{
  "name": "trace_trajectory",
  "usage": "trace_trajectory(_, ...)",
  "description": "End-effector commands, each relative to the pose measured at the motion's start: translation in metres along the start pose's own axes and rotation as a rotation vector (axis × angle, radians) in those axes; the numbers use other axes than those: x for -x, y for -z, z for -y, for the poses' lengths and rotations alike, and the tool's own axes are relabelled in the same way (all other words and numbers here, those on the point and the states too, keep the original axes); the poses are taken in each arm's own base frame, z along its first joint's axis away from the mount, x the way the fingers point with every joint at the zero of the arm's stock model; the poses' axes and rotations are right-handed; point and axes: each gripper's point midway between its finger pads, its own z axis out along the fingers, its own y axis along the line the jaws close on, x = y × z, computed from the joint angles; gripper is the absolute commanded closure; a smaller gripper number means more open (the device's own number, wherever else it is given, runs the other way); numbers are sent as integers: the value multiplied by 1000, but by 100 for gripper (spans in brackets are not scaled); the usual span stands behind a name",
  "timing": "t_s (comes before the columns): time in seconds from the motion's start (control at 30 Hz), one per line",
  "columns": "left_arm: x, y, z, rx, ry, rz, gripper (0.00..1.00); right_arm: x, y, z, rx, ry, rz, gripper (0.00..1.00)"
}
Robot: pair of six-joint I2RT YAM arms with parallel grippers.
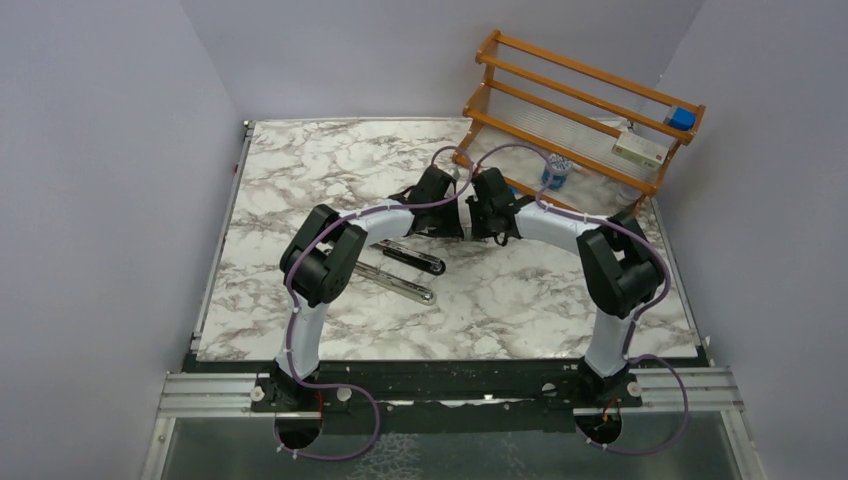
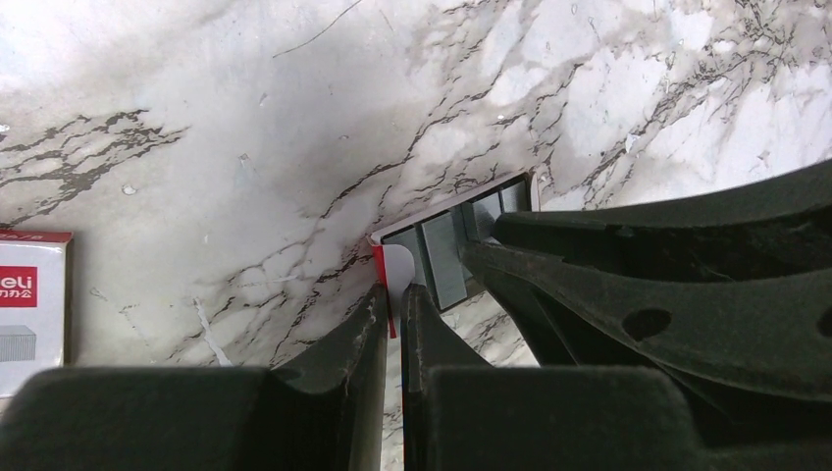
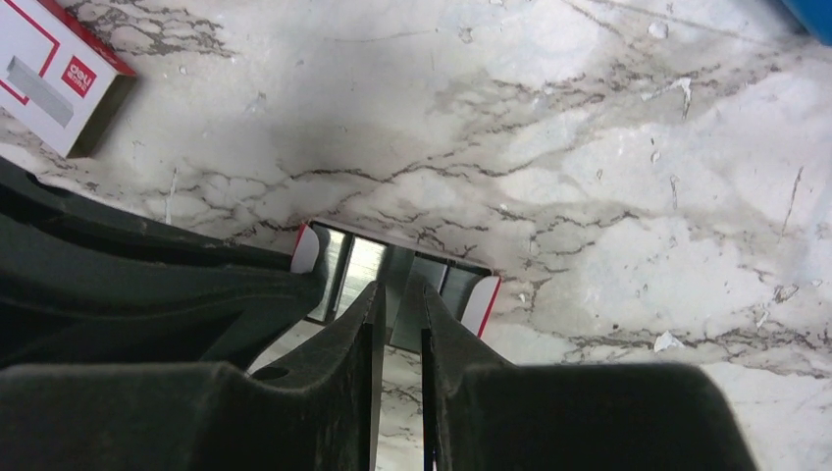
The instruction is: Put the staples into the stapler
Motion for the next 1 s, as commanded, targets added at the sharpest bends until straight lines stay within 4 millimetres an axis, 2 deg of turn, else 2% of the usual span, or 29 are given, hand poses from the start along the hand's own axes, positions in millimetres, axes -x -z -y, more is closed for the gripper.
trace_trajectory(0.0, -5, 0, -4, 17, -7, -20, 93, 4, 13, -2, 21, -49, 41, 77)
trace_trajectory(0.23, -4, 0, -4, 17, -7, -19, 94, 26, 26, -9, 95, -110, 141, 76)
trace_trajectory(0.37, -5, 0, -3, 16, -6, -19, 95, 31, 26, -9, 90, -112, 143, 75)
trace_trajectory(0.57, -4, 1, -3, 16, -9, -17, 95, 22, 16, -9, 81, -105, 92, 75)
trace_trajectory(0.97, -4, 1, -3, 17, -8, -17, 96, 3, 6, 3, 9, -88, 11, 75)
